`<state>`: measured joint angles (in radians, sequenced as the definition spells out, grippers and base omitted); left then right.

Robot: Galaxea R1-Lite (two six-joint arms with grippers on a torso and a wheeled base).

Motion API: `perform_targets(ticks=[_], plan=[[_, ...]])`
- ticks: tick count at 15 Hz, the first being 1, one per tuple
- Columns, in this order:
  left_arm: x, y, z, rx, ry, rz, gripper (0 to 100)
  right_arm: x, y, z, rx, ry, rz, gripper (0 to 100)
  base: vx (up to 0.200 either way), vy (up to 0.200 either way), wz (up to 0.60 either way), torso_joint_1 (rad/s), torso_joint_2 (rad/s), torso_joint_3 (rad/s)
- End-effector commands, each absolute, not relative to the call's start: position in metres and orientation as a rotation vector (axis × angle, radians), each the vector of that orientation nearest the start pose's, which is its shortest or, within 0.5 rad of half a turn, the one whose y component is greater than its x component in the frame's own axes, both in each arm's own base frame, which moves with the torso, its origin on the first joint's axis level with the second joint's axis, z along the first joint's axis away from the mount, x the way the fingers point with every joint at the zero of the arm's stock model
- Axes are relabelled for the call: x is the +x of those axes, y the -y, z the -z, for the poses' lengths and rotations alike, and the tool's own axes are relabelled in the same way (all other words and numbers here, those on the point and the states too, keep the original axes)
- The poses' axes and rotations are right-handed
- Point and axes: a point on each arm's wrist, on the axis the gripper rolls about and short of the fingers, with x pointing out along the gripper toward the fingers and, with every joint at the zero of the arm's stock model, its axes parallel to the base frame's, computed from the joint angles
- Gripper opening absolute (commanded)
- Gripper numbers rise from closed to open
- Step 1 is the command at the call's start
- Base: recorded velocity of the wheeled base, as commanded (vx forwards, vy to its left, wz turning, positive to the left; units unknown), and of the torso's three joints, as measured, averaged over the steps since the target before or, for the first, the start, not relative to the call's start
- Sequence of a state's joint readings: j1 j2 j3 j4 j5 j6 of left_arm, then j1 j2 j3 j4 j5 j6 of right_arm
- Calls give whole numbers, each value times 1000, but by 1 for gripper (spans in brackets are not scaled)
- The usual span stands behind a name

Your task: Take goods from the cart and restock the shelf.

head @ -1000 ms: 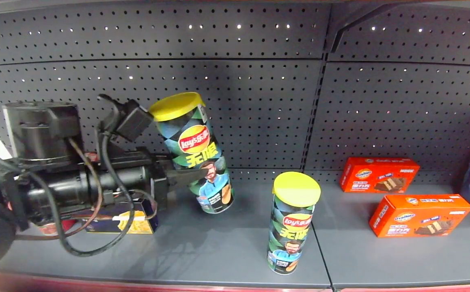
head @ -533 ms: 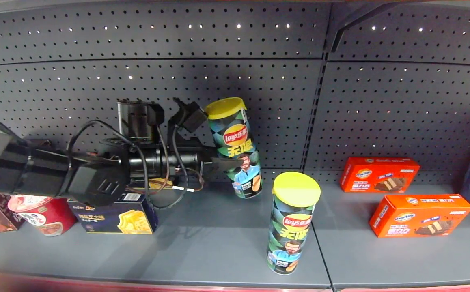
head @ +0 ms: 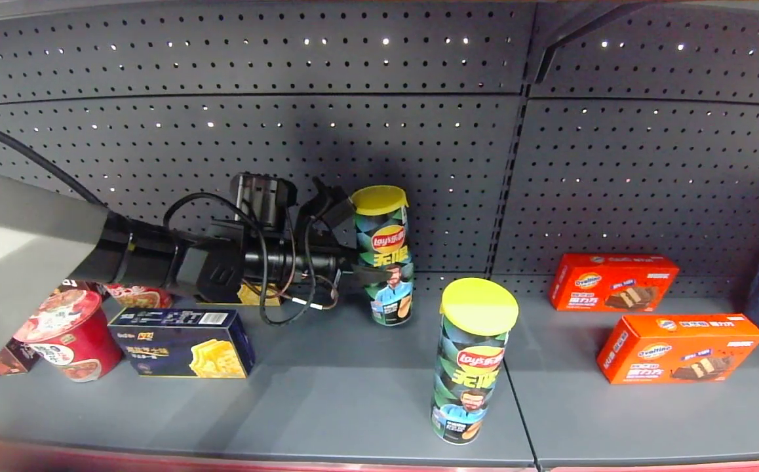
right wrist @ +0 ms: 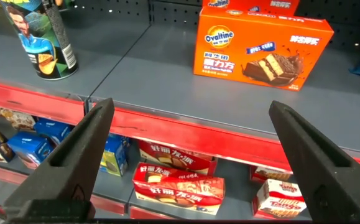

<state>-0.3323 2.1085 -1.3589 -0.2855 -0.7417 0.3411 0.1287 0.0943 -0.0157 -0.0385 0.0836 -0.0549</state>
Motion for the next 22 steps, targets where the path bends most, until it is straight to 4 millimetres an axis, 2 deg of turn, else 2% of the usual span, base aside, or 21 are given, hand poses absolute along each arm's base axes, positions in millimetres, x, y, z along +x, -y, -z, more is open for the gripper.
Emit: perform_targets(ticks=[1, 8, 12, 16, 22], plan=[[396, 155, -144, 201, -301, 1128, 0, -16, 0, -86, -56, -37, -214, 100, 0, 0, 0, 0, 0, 0], [407, 179, -133, 206, -309, 1171, 0, -16, 0, -86, -54, -37, -214, 100, 0, 0, 0, 0, 0, 0], [417, 195, -137, 212, -314, 1195, 0, -16, 0, -86, -54, -37, -214, 100, 0, 0, 0, 0, 0, 0], [418, 201, -135, 214, -324, 1207, 0, -16, 0, -86, -53, -37, -214, 100, 0, 0, 0, 0, 0, 0], [421, 203, -122, 241, -334, 1210, 0, -16, 0, -86, -50, -38, -214, 100, 0, 0, 0, 0, 0, 0]])
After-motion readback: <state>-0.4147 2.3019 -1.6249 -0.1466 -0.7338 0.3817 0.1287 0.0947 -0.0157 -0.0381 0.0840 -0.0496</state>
